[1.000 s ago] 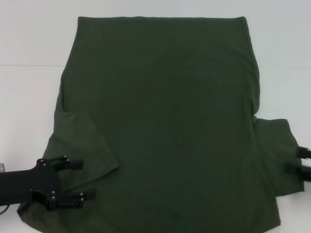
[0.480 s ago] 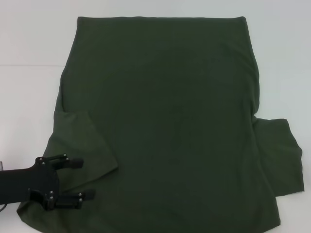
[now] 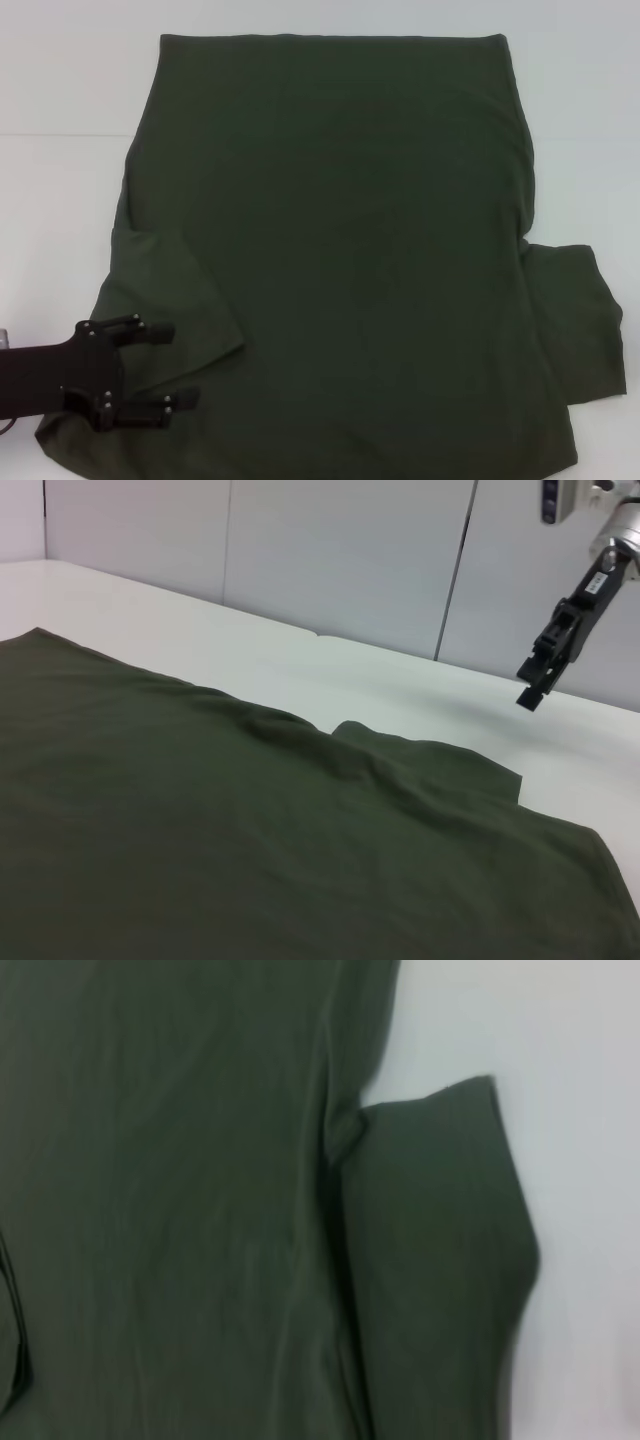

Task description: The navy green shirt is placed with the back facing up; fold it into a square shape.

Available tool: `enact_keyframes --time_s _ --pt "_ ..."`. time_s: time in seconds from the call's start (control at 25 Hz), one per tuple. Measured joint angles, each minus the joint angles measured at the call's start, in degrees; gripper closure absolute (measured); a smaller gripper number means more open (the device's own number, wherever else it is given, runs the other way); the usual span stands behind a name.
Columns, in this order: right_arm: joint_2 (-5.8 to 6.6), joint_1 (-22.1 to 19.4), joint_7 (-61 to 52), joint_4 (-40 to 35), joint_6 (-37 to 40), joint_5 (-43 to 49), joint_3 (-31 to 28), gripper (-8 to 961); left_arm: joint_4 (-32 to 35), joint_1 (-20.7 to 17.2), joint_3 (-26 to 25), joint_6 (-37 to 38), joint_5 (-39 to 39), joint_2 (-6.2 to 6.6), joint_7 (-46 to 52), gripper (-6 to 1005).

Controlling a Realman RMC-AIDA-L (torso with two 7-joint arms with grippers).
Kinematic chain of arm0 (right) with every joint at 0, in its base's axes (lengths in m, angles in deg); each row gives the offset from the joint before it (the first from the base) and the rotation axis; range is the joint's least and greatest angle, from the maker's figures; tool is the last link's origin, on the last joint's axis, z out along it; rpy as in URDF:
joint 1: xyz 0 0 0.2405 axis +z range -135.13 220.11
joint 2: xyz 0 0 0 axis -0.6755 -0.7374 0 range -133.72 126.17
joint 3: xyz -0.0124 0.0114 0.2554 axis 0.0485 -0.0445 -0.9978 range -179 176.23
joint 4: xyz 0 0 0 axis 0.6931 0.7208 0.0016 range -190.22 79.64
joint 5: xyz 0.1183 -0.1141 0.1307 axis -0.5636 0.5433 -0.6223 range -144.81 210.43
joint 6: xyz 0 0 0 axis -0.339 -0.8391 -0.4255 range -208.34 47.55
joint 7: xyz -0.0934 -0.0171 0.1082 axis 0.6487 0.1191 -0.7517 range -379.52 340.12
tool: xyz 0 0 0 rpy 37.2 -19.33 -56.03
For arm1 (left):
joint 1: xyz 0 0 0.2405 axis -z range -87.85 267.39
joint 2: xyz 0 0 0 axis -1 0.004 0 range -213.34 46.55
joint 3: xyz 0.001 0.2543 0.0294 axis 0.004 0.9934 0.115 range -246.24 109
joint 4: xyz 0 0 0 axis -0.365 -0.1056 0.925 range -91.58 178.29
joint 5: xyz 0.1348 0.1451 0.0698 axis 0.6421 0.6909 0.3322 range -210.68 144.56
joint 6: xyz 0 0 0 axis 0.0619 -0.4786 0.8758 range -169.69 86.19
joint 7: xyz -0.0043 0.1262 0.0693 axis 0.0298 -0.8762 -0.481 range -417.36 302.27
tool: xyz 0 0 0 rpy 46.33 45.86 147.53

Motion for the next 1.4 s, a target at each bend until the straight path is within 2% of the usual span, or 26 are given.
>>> enact_keyframes --time_s 0.56,0.92,1.4 --pt "-1.23 2.43 -1.80 6.42 -7.34 0.39 6.46 58 0.00 0.00 -0.37 -0.01 -0.20 -0.24 0.26 108" --pt "-1.59 2.77 -1.69 9.15 -11.72 0.42 8.56 88 0.00 0.06 -0.46 -0.08 -0.20 -0.35 0.30 108" --pt "-2.54 3.50 -1.21 10.69 -13.77 0.34 9.11 127 0.00 0.09 -0.44 -0.13 -0.20 -0.52 0.41 108"
